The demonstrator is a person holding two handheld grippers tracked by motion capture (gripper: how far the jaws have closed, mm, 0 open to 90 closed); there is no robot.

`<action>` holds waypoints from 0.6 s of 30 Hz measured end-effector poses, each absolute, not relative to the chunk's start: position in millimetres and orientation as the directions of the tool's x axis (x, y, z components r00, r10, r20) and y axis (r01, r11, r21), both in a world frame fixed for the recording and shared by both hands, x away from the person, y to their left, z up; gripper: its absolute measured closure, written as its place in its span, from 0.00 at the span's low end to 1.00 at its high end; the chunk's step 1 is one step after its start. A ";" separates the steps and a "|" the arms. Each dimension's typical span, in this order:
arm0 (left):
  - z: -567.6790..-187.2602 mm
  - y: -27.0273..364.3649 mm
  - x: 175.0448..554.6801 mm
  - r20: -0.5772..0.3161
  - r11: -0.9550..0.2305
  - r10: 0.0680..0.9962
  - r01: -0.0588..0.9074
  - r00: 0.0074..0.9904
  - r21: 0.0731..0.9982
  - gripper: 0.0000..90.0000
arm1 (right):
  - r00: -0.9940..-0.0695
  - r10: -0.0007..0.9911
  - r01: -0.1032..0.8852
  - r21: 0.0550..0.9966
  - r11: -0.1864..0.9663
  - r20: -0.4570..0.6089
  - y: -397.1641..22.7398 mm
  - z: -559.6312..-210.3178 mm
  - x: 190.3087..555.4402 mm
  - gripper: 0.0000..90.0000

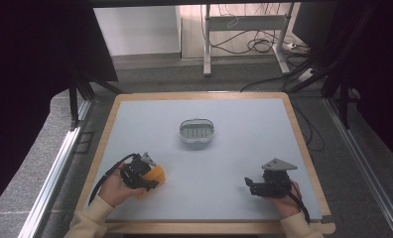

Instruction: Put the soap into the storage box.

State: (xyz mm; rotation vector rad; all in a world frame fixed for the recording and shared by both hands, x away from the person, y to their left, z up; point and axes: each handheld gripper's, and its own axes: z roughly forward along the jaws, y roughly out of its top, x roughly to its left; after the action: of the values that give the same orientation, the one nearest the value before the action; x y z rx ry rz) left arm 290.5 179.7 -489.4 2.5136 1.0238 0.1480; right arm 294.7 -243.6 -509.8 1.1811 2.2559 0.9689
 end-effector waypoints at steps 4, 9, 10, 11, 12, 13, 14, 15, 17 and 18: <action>-487.0 180.7 290.7 -0.060 -0.641 0.684 0.638 0.727 0.426 0.69 | -0.555 0.831 0.543 0.739 0.398 -0.040 -243.6 -509.7 294.7 0.17; -483.0 181.4 293.9 -0.078 -0.638 0.672 0.628 0.737 0.446 0.69 | -0.553 0.832 0.546 0.737 0.399 -0.040 -243.3 -510.3 294.6 0.17; -483.0 181.4 293.9 -0.078 -0.638 0.672 0.628 0.737 0.446 0.69 | -0.553 0.832 0.546 0.737 0.399 -0.040 -243.3 -510.3 294.6 0.17; -482.3 181.6 295.0 -0.081 -0.638 0.669 0.626 0.739 0.448 0.69 | -0.552 0.833 0.546 0.737 0.397 -0.040 -243.4 -510.3 294.5 0.17; -481.0 181.7 297.4 -0.085 -0.639 0.664 0.622 0.743 0.453 0.69 | -0.551 0.833 0.547 0.737 0.396 -0.039 -243.5 -510.5 294.7 0.17; -481.0 181.7 297.4 -0.085 -0.639 0.664 0.622 0.743 0.453 0.69 | -0.551 0.833 0.547 0.737 0.396 -0.039 -243.5 -510.5 294.7 0.17; -480.8 181.7 298.5 -0.085 -0.639 0.661 0.618 0.746 0.458 0.69 | -0.551 0.834 0.548 0.737 0.396 -0.038 -243.6 -510.6 294.9 0.17; -480.2 181.3 300.8 -0.089 -0.640 0.655 0.614 0.750 0.462 0.69 | -0.550 0.835 0.550 0.737 0.394 -0.036 -243.8 -510.8 295.0 0.17; -479.5 180.7 302.6 -0.090 -0.643 0.652 0.611 0.753 0.462 0.69 | -0.549 0.835 0.550 0.737 0.393 -0.035 -243.7 -510.8 294.9 0.17; -479.5 180.7 302.6 -0.090 -0.643 0.652 0.611 0.753 0.462 0.69 | -0.549 0.835 0.550 0.737 0.393 -0.035 -243.7 -510.8 294.9 0.17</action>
State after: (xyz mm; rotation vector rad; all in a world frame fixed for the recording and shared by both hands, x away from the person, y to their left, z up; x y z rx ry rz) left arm 302.6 180.7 -479.5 2.4795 0.9548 0.1163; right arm 294.9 -243.7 -510.8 1.1932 2.2539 0.9672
